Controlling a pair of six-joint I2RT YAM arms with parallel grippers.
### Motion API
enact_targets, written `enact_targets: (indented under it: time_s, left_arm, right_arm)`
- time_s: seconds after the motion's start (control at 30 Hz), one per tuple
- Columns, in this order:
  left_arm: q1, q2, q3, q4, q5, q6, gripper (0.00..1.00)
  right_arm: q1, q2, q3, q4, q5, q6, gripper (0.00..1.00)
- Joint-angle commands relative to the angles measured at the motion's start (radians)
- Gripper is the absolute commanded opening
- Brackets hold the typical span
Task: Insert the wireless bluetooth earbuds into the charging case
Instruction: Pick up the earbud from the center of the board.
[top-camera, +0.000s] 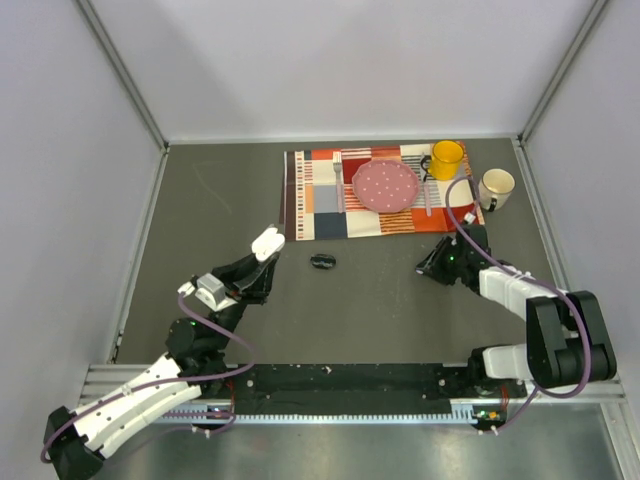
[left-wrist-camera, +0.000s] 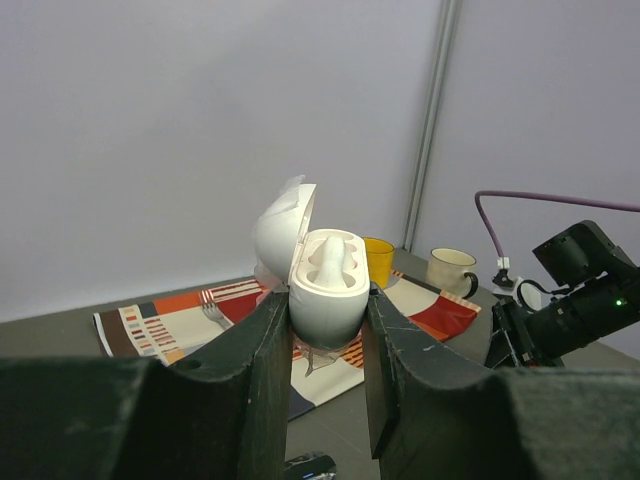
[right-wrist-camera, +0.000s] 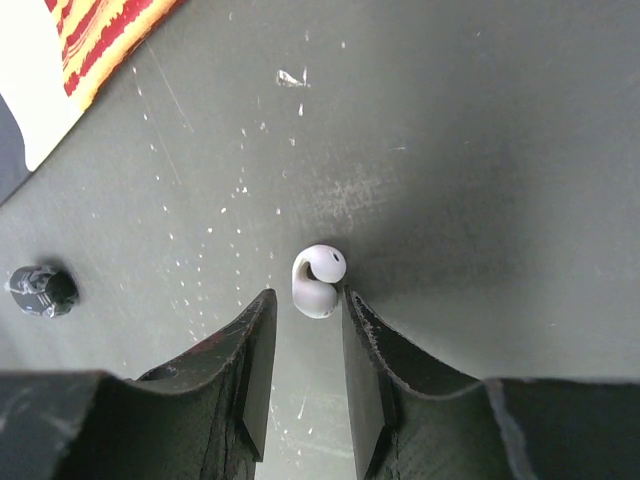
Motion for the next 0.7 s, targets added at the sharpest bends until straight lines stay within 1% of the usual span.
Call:
enact_targets:
  time_s: [0.0, 0.07, 0.17, 0.37, 0.4, 0.47, 0.53, 0.6, 0.67]
  left_arm:
    - [-0.003, -0.012, -0.006, 0.035, 0.0, -0.003, 0.0]
    - [-0.003, -0.011, -0.006, 0.033, 0.0, -0.004, 0.0]
    - [-0.003, -0.015, -0.006, 0.03, 0.0, -0.004, 0.0]
    - [-0.003, -0.026, -0.006, 0.019, -0.003, -0.004, 0.0]
    - [-0.003, -0.028, -0.006, 0.016, -0.003, -0.004, 0.0]
    - [-0.003, -0.025, -0.007, 0.018, -0.006, -0.004, 0.0]
    - [-0.003, -0.023, -0.006, 0.018, -0.006, -0.003, 0.0]
    - [-0.003, -0.023, -0.006, 0.018, -0.004, -0.004, 0.0]
    - [-0.001, -0.022, -0.006, 0.016, -0.008, -0.004, 0.0]
  right_arm:
    - [0.027, 0.004, -0.002, 0.027, -0.026, 0.034, 0.32]
    - [0.044, 0.013, -0.002, 0.037, -0.027, 0.047, 0.32]
    - [0.06, 0.031, 0.001, 0.093, -0.032, 0.059, 0.31]
    - [0.061, 0.086, 0.051, 0.095, -0.035, 0.011, 0.31]
    - [0.063, 0.091, 0.055, 0.11, -0.081, -0.01, 0.31]
    - [0.064, 0.097, 0.076, 0.11, -0.116, -0.022, 0.31]
    - [0.076, 0.081, 0.1, 0.106, -0.191, -0.073, 0.31]
    - [0.075, 0.026, 0.11, 0.091, -0.246, -0.111, 0.32]
    - [0.076, -0.021, 0.119, 0.055, -0.244, -0.14, 0.33]
